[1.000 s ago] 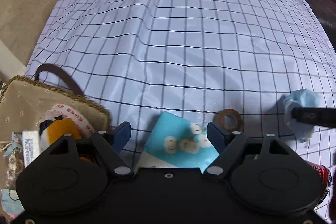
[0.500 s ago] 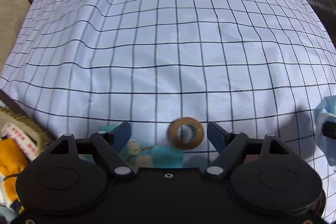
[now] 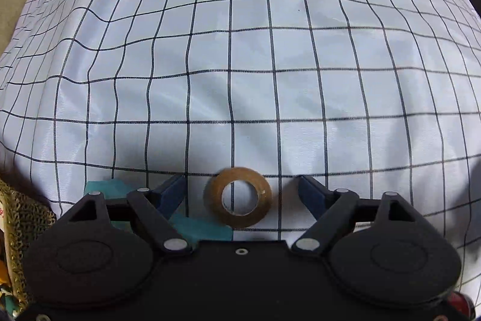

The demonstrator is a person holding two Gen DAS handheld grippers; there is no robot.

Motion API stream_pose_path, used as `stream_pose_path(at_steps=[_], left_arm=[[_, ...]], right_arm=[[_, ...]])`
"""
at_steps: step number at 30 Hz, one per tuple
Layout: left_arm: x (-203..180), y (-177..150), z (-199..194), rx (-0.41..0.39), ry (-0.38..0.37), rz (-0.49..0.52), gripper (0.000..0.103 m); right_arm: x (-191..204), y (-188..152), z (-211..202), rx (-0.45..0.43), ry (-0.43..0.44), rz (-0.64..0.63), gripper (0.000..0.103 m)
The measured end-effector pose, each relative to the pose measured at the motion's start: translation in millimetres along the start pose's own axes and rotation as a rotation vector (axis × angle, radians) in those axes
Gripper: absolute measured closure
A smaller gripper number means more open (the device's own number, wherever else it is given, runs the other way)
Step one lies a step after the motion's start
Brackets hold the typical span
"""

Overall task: Organize soft objects
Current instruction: 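Grasp the brown tape roll with the left gripper while the right gripper holds the mask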

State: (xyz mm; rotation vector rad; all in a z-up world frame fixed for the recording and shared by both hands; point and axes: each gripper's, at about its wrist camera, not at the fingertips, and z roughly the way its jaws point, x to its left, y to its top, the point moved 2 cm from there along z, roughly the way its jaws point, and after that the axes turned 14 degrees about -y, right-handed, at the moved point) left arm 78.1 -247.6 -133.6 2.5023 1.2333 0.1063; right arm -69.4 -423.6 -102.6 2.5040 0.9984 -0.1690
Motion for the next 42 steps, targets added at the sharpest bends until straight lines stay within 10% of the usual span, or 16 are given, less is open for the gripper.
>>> stream_pose_path(at_steps=[9, 26, 42], left_arm=[[-2, -1, -3, -0.010, -0.085, -0.012, 0.060], [4, 3, -48, -0.083, -0.135, -0.027, 0.061], [13, -10, -89, -0.118, -0.130, -0.033, 0.061]], right_arm=[[-15, 2, -9, -0.014, 0.030, 0.055, 0.038], [-30, 12, -9, -0.020, 0.143, 0.192, 0.006], [37, -3, -2, -0.095, -0.011, -0.110, 0.006]])
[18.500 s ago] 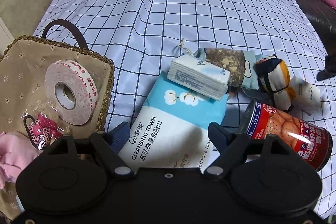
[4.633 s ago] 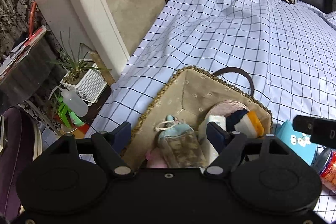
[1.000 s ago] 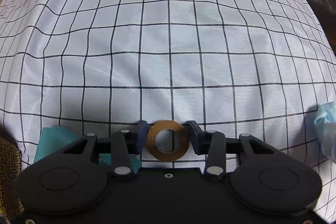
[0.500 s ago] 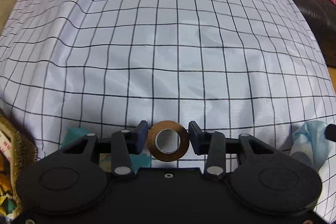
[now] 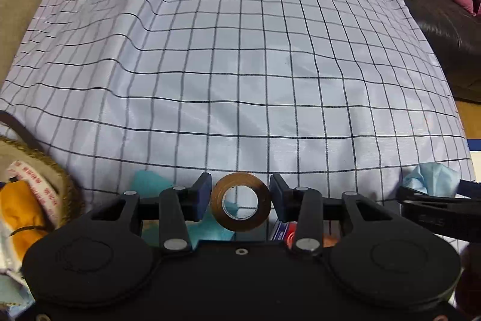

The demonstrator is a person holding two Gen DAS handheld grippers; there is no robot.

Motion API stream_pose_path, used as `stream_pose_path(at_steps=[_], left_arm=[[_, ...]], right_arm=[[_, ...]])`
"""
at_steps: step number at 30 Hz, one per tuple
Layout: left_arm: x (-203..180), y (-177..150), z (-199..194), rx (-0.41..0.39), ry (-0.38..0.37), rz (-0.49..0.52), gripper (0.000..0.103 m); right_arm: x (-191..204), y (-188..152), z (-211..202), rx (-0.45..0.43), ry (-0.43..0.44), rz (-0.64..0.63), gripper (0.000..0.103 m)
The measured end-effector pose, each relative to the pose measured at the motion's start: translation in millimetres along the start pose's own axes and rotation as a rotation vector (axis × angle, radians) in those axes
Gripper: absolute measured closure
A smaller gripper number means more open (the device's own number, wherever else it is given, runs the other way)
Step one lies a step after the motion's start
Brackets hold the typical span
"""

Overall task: Organize soft objects
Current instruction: 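Carry the tape roll and mask over the basket and open both grippers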

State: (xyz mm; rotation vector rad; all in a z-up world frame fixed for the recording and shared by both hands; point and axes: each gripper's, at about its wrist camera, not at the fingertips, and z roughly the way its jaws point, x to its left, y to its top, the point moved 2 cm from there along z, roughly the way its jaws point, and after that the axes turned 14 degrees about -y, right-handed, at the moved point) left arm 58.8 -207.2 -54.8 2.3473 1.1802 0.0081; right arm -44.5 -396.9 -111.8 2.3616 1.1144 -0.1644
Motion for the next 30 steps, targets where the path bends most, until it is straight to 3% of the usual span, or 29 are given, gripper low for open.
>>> stream_pose_path(at_steps=[3, 5, 7, 19, 30], left_arm=[[5, -2, -14, -0.010, 0.001, -0.001, 0.061], [8, -3, -23, -0.017, 0.007, 0.001, 0.061], [11, -5, -30, -0.025, 0.015, 0.003, 0.061], [38, -21, -87, -0.086, 0.059, -0.013, 0.060], [82, -32, -132, -0.160, 0.112, -0.086, 0.060]], right_arm=[[6, -3, -1, 0.003, -0.025, -0.044, 0.022], [9, -3, -2, 0.021, 0.000, -0.050, 0.043], [10, -1, -2, 0.043, 0.018, -0.046, 0.051], [10, 10, -47, 0.015, 0.022, 0.027, 0.052], [65, 21, -130, -0.096, 0.220, -0.009, 0.051]])
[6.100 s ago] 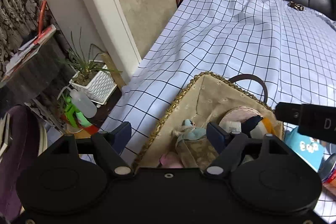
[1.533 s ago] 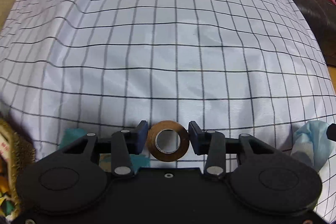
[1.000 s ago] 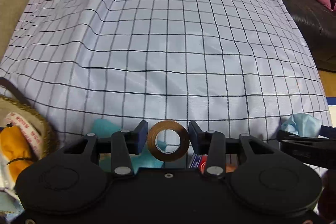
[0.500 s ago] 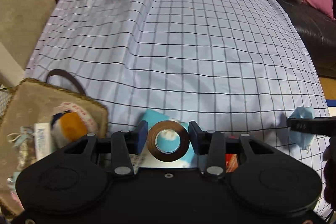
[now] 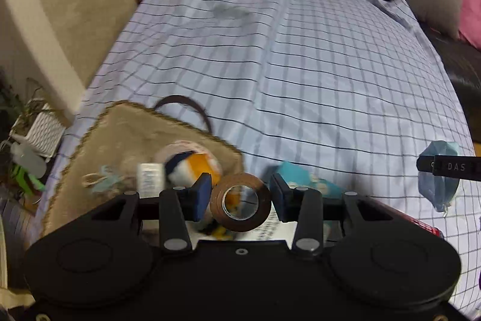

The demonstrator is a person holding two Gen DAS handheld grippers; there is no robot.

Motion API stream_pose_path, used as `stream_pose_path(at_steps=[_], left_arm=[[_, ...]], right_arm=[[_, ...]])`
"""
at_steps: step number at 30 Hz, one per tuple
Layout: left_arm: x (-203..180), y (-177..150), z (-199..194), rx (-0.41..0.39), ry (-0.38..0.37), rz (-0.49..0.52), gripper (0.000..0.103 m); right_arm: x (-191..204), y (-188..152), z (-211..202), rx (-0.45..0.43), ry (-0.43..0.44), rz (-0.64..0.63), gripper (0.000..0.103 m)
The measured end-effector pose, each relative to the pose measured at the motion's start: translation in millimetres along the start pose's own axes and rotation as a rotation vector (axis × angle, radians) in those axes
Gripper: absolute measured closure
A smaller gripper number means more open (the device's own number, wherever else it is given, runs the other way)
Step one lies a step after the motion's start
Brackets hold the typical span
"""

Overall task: Organize soft objects
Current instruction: 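Carry the tape roll and mask over the basket and open both grippers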

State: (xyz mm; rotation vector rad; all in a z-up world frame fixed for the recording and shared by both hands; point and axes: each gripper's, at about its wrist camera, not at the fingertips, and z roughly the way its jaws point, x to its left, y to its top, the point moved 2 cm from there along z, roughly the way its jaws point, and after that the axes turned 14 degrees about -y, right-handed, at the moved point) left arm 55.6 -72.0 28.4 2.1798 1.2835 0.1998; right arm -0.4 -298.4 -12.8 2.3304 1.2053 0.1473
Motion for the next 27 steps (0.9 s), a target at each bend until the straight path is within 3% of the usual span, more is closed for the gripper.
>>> stream_pose_path(at_steps=[8, 16, 22, 27], left_arm=[[52, -6, -23, -0.030, 0.072, -0.075, 0.060], [105, -27, -40, -0.021, 0.139, -0.136, 0.060], [119, -34, -38, 0.014, 0.112, -0.144, 0.060], [116, -39, -44, 0.010, 0.098, -0.110, 0.060]], right_arm=[[99, 3, -38, -0.046, 0.189, -0.107, 0.050], [218, 3, -80, -0.068, 0.313, -0.199, 0.049], [276, 0, -105, -0.110, 0.403, -0.230, 0.048], [300, 4, -111, -0.144, 0.460, -0.232, 0.046]])
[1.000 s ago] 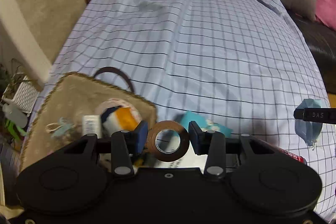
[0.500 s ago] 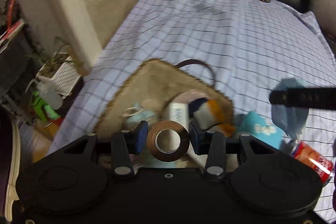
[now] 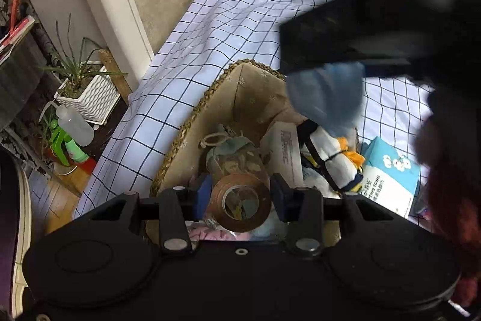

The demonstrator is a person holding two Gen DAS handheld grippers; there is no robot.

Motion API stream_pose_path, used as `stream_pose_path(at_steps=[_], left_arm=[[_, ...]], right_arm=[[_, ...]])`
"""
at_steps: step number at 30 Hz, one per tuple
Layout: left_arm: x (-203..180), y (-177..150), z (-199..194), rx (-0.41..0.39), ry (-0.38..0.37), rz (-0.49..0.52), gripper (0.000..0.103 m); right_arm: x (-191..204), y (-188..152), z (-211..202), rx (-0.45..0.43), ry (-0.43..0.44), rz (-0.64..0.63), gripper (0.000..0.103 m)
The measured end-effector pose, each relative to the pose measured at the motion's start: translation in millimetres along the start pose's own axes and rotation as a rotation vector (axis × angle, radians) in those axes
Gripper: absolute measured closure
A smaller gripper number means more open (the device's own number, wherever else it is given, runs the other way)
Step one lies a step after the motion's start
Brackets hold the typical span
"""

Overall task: Organize soft objects
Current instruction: 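Carry the tape roll and mask over the basket and open both grippers, then withdraw both grippers from the basket and lift them away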

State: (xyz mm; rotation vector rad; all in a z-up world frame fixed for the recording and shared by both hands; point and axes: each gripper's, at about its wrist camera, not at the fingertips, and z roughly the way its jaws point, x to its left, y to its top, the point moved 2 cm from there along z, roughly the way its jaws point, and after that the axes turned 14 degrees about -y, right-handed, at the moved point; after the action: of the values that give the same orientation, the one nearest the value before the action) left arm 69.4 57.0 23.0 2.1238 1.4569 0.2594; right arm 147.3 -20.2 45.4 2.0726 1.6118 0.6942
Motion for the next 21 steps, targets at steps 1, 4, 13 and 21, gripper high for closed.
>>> stream_pose_path(at_steps=[1, 4, 13, 21], left_arm=[[-1, -1, -1, 0.001, -0.001, 0.004, 0.060], [-4, -6, -2, 0.017, -0.021, 0.021, 0.060], [-9, -14, 2, 0.044, -0.035, 0.049, 0.043], [-17, -17, 0, 0.039, -0.033, 0.070, 0.025]], right_arm=[[2, 1, 1, -0.001, 0.010, 0.003, 0.046], [5, 3, 3, -0.012, 0.029, 0.003, 0.038], [0, 3, 0, -0.064, -0.008, -0.010, 0.021], [-33, -10, -5, -0.045, -0.108, 0.009, 0.018]])
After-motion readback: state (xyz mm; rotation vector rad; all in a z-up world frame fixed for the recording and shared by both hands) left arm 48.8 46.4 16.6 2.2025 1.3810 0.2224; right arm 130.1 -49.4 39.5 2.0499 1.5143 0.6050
